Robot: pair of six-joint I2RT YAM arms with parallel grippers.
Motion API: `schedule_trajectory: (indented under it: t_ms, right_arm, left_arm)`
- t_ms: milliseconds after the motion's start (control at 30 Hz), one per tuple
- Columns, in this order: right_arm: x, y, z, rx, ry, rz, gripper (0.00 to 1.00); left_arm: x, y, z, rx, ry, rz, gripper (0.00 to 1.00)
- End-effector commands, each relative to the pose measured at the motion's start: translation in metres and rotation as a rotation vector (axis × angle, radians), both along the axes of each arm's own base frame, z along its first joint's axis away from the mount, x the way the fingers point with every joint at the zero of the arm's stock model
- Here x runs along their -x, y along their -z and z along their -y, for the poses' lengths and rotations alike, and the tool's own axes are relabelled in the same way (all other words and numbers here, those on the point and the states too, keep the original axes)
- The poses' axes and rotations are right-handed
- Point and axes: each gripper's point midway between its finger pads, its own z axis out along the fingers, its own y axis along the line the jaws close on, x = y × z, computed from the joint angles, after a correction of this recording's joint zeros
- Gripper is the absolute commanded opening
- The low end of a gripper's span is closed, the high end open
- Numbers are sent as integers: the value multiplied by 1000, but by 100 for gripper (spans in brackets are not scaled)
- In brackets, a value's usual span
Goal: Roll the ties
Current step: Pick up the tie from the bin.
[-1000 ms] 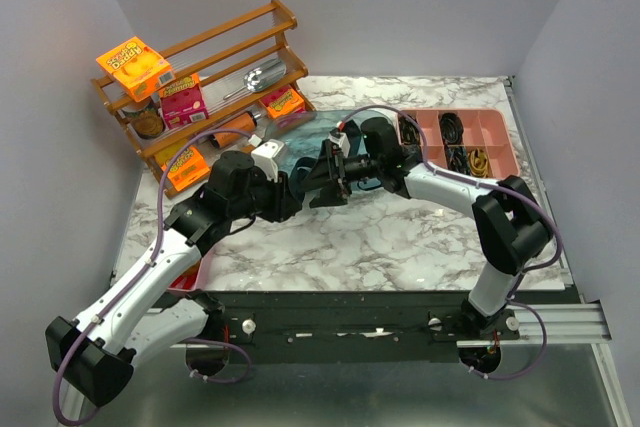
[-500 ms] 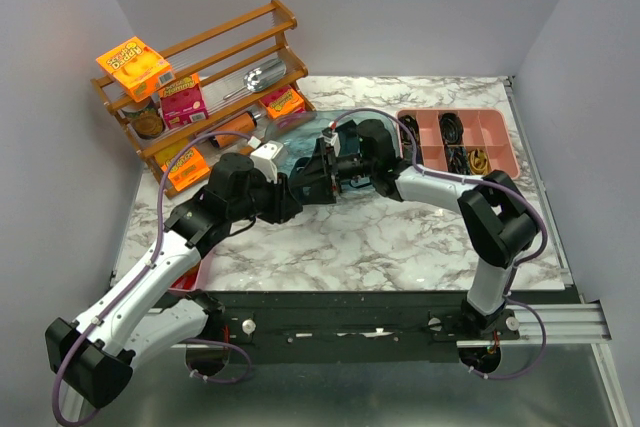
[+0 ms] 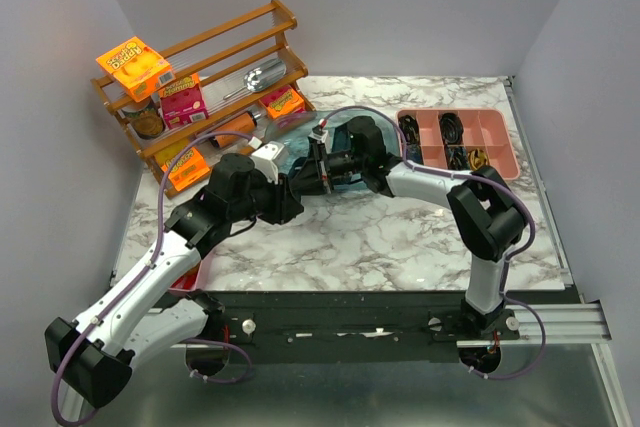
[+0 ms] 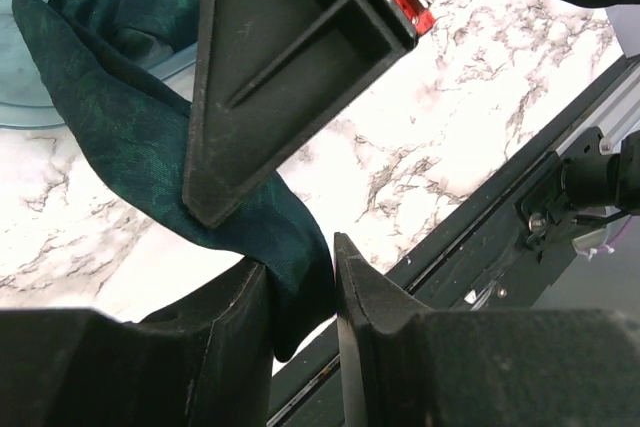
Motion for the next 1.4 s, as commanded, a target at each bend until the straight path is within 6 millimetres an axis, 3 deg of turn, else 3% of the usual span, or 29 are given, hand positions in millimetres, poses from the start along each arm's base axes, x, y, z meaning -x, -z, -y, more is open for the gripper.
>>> schedule_trajectory:
  t_ms: [0,67,133,167,233,300,333,367,400,600,667,867,900,967,1000,1067,1100,1167,1200,1367]
  right_arm:
    - [-2,-7,-9,-32,-25,17,6]
    - [-6,-9,-10,-32,-16,44,0]
    - [-11,-21,-12,-44,1,94,0]
    - [-17,-18,-13,-18,24,123,1]
    - [-25,-39,-12,-22,60,206,0]
    - [-39,-39,-7,42,134,279,0]
    - [-42,-57,-3,35,165,329,0]
    - [-47,-57,3,60,194,362,0]
    - [-56,-62,6,79,250,394,0]
    - [-84,-106,43,109,473,552,0]
    - [-91,-119,54,108,537,578,0]
    - [-102,-190,100,34,798,660,1]
    - [-105,-193,108,25,849,644,0]
    - [-96,-229,126,-86,912,691,0]
    - [-93,-238,131,-123,928,677,0]
    - [-86,-254,144,-182,955,687,0]
    - [-83,-258,146,-201,951,673,0]
    - [-79,-263,150,-229,944,668,0]
    - [-75,-266,150,-251,928,653,0]
    - [-64,-279,156,-308,921,668,0]
  left_arm:
    - [3,-11,-3,2,-3,36,41]
    - [1,-14,-7,-6,-24,53,44]
    - [-7,-20,-19,-26,-109,71,54]
    - [-10,-22,-23,-33,-139,78,60]
    - [-22,-33,-39,-51,-266,102,80]
    - [-31,-50,-51,-51,-362,129,96]
    - [-38,-57,-60,-50,-442,128,99]
    - [-41,-63,-64,-45,-478,127,99]
    - [-43,-83,-63,-13,-489,150,99]
    - [-56,-157,-32,226,-421,245,99]
    - [-58,-169,-18,278,-357,263,99]
    - [-65,-205,14,447,-220,353,99]
    - [-64,-216,20,492,-179,386,99]
    - [-64,-223,28,537,-130,391,99]
    - [-63,-237,31,583,-97,434,99]
    - [-61,-240,42,635,-9,409,99]
    - [-58,-256,43,686,29,457,99]
    - [-55,-255,53,742,121,409,99]
    - [-50,-267,56,782,168,441,98]
    - [-49,-268,74,861,306,376,90]
